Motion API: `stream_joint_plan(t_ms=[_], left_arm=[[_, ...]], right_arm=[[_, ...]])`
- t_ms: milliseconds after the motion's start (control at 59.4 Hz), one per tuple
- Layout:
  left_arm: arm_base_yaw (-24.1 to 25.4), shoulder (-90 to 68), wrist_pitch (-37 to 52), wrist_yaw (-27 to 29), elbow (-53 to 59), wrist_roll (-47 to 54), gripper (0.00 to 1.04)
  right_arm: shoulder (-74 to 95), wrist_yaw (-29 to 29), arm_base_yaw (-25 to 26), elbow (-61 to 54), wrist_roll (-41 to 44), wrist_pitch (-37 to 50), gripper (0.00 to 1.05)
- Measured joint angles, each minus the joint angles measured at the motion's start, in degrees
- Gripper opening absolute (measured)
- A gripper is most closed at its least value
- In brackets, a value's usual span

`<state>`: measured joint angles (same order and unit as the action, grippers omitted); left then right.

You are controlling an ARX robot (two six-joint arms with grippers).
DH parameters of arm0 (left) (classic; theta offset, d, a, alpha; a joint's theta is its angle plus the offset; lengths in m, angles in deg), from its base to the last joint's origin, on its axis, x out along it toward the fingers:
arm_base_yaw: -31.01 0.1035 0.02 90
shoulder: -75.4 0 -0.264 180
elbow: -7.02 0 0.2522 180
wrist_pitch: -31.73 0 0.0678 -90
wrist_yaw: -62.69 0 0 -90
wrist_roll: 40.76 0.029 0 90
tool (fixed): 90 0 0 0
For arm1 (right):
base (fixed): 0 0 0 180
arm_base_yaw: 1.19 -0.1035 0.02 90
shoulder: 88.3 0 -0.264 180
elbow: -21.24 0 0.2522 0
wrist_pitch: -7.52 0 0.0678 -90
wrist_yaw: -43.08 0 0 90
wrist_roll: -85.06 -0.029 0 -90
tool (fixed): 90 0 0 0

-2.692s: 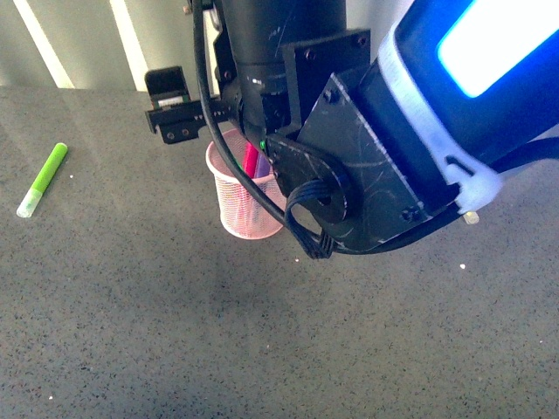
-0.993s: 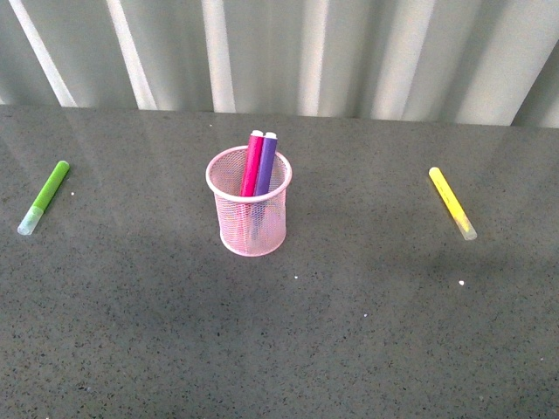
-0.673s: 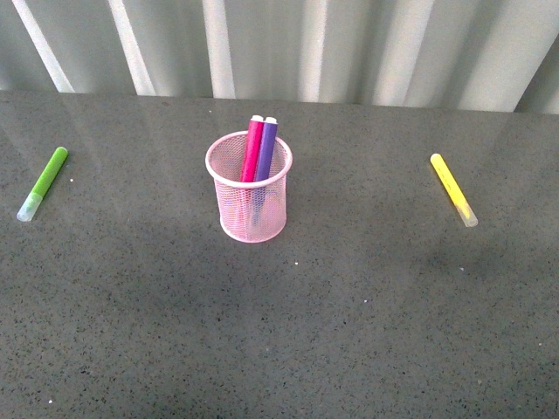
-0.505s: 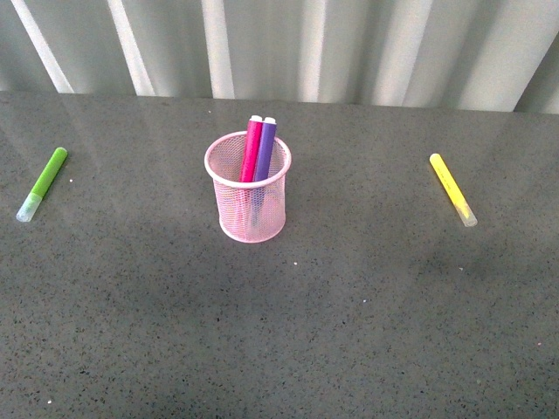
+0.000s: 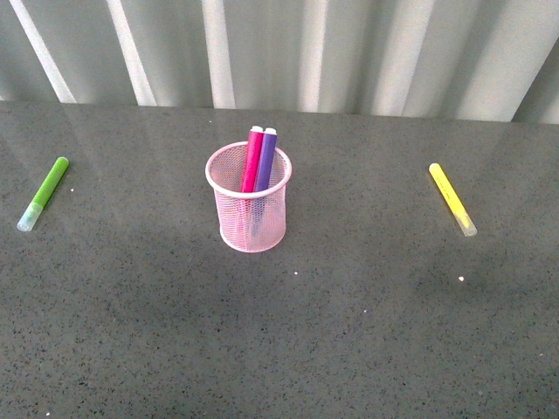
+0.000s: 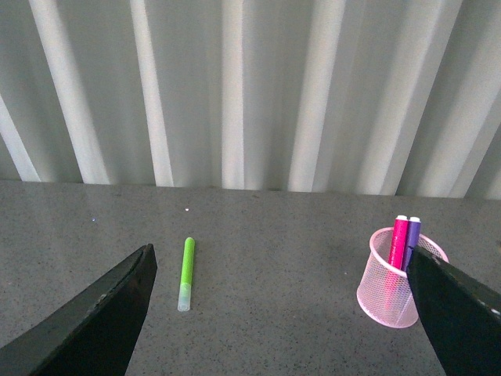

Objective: Insert purple and pink pens into pink cup

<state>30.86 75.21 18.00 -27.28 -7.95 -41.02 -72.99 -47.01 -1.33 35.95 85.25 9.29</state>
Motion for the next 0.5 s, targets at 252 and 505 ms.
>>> stream_joint_plan(t_ms=[252, 505], left_arm=[[0.0, 0.0, 0.0, 0.0, 0.0, 0.0, 0.98], [0.0, 0.0, 0.0, 0.0, 0.0, 0.0, 0.98]], right_arm=[[-4.07, 0.0, 0.0, 0.0, 0.0, -4.07, 0.03], [-14.71, 0.0, 0.0, 0.02, -0.02, -15.17, 0.03]])
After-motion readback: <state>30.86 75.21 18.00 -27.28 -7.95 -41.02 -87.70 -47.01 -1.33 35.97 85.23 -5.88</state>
